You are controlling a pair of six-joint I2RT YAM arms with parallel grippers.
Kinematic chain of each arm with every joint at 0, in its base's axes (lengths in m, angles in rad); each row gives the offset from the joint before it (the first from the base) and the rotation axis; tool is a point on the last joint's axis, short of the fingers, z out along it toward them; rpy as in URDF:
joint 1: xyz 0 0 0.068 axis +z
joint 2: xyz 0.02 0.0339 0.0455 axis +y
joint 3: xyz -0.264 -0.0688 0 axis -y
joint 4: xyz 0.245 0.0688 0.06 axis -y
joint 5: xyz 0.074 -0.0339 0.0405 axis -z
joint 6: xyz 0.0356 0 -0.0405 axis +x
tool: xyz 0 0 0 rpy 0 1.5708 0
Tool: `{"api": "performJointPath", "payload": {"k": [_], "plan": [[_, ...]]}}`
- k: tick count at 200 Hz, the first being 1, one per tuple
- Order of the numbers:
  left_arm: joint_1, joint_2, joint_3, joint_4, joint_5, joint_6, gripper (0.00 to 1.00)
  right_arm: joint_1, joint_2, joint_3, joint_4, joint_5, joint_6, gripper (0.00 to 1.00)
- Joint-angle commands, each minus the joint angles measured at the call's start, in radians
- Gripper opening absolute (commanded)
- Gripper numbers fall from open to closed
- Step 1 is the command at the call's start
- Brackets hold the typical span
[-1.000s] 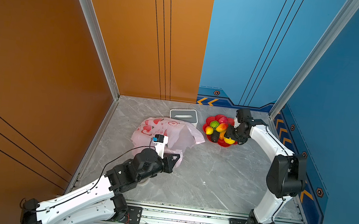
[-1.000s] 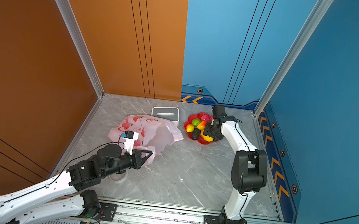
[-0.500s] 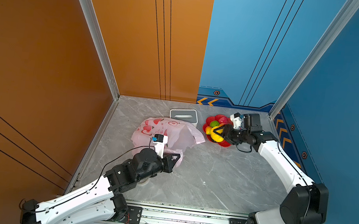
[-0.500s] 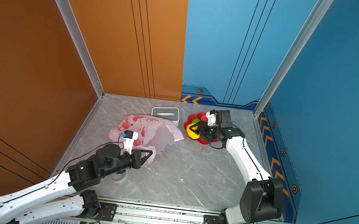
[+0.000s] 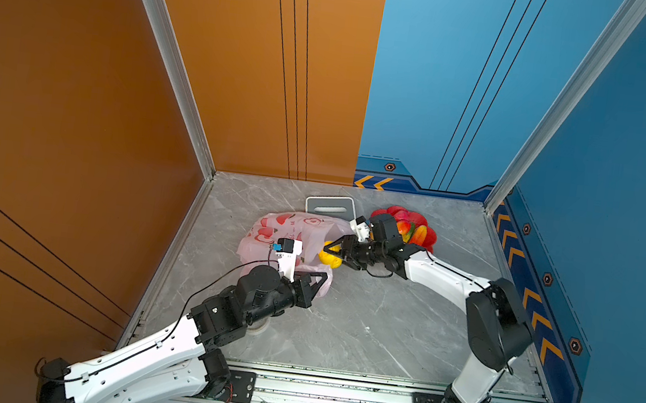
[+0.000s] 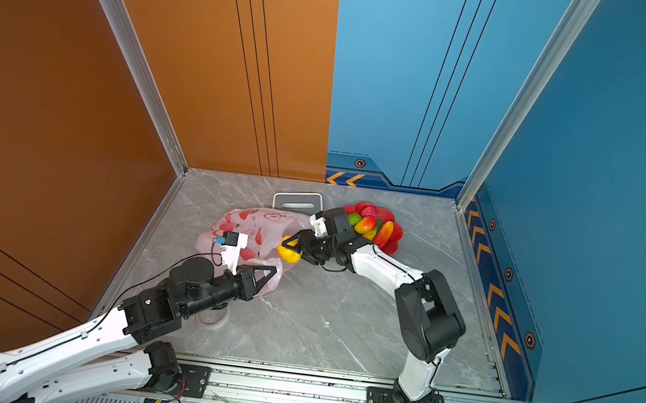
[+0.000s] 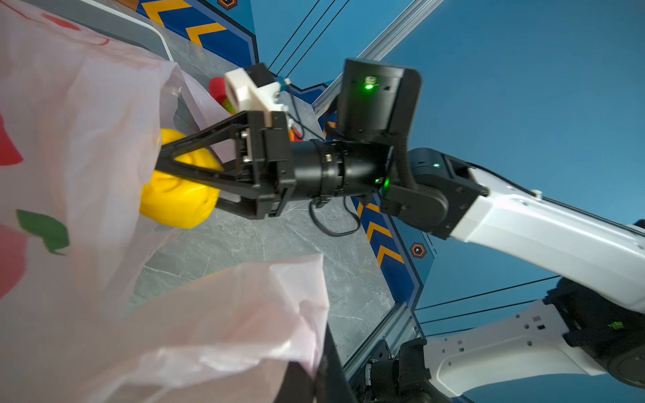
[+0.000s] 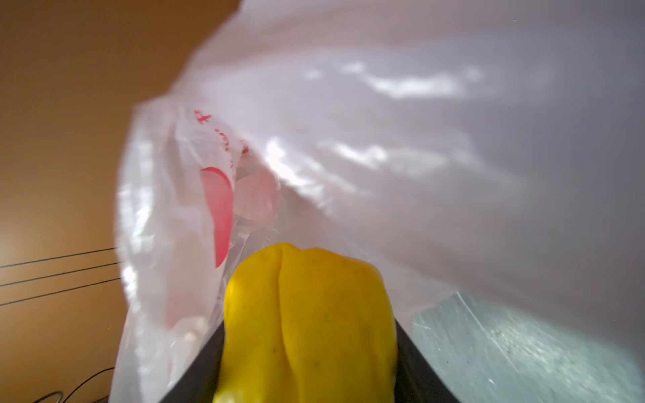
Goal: Place the fruits into the plastic bag
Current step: 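Carry the yellow papaya into the bag mouth held by the left gripper, then open the right gripper inside the bag to drop the papaya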
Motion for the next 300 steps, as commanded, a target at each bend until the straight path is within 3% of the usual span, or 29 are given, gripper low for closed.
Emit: {"api": "performJointPath", "payload": {"k": [1, 35, 61, 100, 173, 218, 300], "plan": [[0.008, 0.025, 0.004, 0.052, 0.032, -0.013, 0.0, 0.029, 0.069, 0.065, 0.137, 0.0, 0.09, 0.54], [-0.003, 0.046, -0.013, 0.088, 0.039, -0.025, 0.0, 0.039, 0.174, 0.113, 0.213, 0.013, 0.162, 0.55], [-0.005, 0.04, -0.023, 0.095, 0.036, -0.03, 0.0, 0.048, 0.205, 0.141, 0.204, 0.03, 0.16, 0.67], [-0.005, 0.033, -0.03, 0.096, 0.031, -0.033, 0.0, 0.055, 0.206, 0.149, 0.197, 0.035, 0.156, 0.76], [-0.009, 0.029, -0.031, 0.103, 0.025, -0.034, 0.0, 0.057, 0.175, 0.147, 0.168, 0.03, 0.131, 0.77], [-0.008, 0.019, -0.045, 0.102, 0.017, -0.036, 0.0, 0.064, 0.067, 0.14, -0.034, 0.082, -0.02, 0.77], [-0.006, -0.021, -0.067, 0.085, 0.0, -0.034, 0.0, 0.059, -0.182, 0.097, -0.444, 0.292, -0.294, 0.78]]}}
